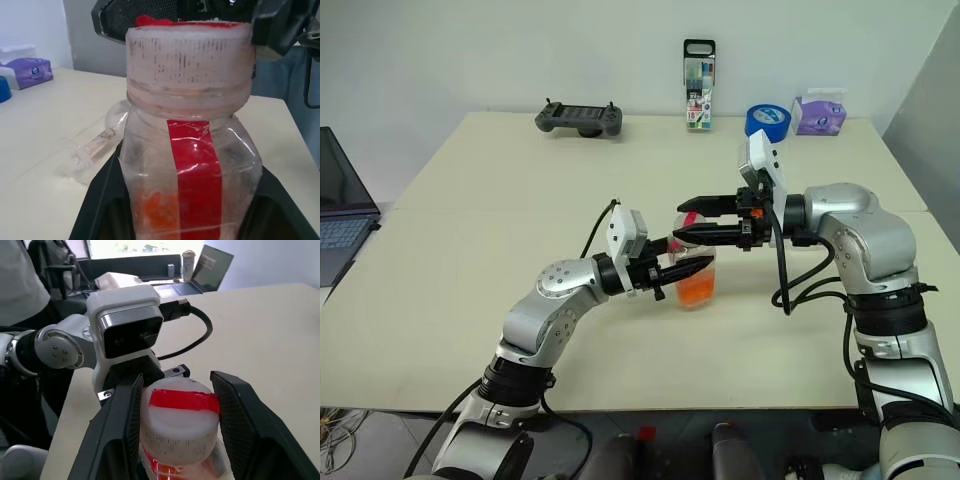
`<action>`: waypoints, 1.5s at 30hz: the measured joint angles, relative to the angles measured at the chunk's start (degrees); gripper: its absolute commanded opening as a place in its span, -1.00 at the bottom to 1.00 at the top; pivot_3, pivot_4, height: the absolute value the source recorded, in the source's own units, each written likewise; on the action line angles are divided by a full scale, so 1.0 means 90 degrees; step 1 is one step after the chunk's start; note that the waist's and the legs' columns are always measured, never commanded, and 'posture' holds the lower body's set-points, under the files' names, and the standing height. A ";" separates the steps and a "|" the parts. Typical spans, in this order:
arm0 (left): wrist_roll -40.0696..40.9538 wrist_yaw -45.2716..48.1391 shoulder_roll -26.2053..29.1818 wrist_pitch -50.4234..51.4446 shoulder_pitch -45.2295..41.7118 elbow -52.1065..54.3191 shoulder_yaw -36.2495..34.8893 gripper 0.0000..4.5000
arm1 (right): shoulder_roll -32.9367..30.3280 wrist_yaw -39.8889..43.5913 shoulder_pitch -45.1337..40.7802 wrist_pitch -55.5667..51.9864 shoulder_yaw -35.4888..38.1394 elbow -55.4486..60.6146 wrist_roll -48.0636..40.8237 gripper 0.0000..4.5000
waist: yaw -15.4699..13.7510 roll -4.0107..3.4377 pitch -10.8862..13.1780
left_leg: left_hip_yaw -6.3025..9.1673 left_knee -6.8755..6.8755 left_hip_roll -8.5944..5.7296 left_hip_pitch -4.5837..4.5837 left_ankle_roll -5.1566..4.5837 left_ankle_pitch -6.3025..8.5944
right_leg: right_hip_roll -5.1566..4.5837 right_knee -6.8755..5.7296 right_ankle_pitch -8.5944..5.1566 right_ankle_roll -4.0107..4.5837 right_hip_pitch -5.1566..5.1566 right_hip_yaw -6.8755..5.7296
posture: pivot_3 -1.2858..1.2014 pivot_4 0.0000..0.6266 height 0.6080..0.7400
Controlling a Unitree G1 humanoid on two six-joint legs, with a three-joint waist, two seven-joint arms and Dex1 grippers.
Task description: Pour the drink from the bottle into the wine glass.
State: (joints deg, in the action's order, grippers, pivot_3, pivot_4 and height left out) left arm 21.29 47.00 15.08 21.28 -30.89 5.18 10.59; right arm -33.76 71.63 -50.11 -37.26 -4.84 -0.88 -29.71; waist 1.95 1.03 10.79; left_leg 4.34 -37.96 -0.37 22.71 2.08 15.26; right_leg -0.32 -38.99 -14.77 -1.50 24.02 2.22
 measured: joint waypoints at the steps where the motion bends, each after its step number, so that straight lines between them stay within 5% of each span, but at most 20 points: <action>1: -0.0005 -0.0021 0.0014 0.0000 0.0023 0.0004 0.0001 -0.22 | 0.0005 0.0080 -0.0039 0.0113 -0.0061 -0.0093 0.0054 -0.19 | -0.0006 0.0000 0.0000 | 0.0002 0.0000 0.0000 0.0001 0.0001 0.0000 | -0.0001 0.0000 0.0000 0.0000 0.0001 0.0001 | 0.03 -0.52 1.00; 7: -0.0009 -0.0113 0.0055 -0.0002 0.0099 0.0090 -0.0001 -0.22 | 0.0060 0.0225 -0.0130 0.0350 -0.0147 -0.0277 0.0159 -0.19 | -0.0028 0.0000 0.0000 | 0.0012 -0.0007 -0.0018 0.0011 0.0003 -0.0001 | -0.0043 0.0005 0.0000 0.0001 0.0005 0.0009 | 0.03 -0.52 1.00; 14: -0.0040 -0.0152 0.0054 -0.0011 0.0119 0.0090 0.0010 -0.22 | 0.0283 -0.0566 -0.0440 0.0393 0.0295 -0.0058 0.0091 0.89 | -0.0029 0.0000 0.0000 | 0.0021 -0.0008 -0.0018 0.0008 0.0004 -0.0002 | -0.0054 0.0000 0.0000 0.0001 0.0004 0.0001 | 0.03 -0.52 1.00; 25: -0.0118 -0.0134 0.0054 -0.0033 0.0112 -0.0144 0.0019 -0.23 | 0.0468 -0.3075 0.0174 -0.0682 0.0548 0.1874 0.0151 0.90 | -0.0031 0.0000 0.0000 | 0.0018 -0.0007 -0.0019 0.0012 0.0004 -0.0002 | -0.0058 0.0001 0.0000 0.0001 0.0006 0.0006 | 0.03 -0.52 1.00; 36: -0.0152 -0.0157 0.0051 -0.0083 -0.0028 -0.0332 -0.0063 -0.23 | 0.1554 -0.5776 0.1372 -0.2262 0.0755 0.3913 0.0153 0.90 | -0.0022 -0.0001 0.0000 | 0.0021 -0.0005 -0.0016 0.0010 0.0004 -0.0002 | -0.0051 -0.0002 0.0000 0.0000 0.0006 0.0004 | 0.03 -0.52 1.00; 45: -0.0217 -0.0159 0.0037 -0.0190 -0.0028 -0.0341 -0.0115 -0.23 | 0.2449 -0.7213 0.1532 -0.3420 0.0116 0.4778 0.0344 0.90 | -0.0019 -0.0001 -0.0001 | 0.0021 -0.0006 -0.0018 0.0010 0.0005 -0.0003 | -0.0049 -0.0002 0.0000 0.0000 0.0006 0.0005 | 0.03 -0.52 1.00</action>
State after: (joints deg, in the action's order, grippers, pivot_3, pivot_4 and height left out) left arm 19.34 45.58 15.42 19.57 -31.14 2.11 9.55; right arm -11.72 6.72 -36.33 -68.04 -3.80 42.12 -26.62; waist 1.77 1.03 10.79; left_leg 4.53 -38.01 -0.54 22.81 2.12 15.24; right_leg -0.75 -39.01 -14.77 -1.50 24.07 2.27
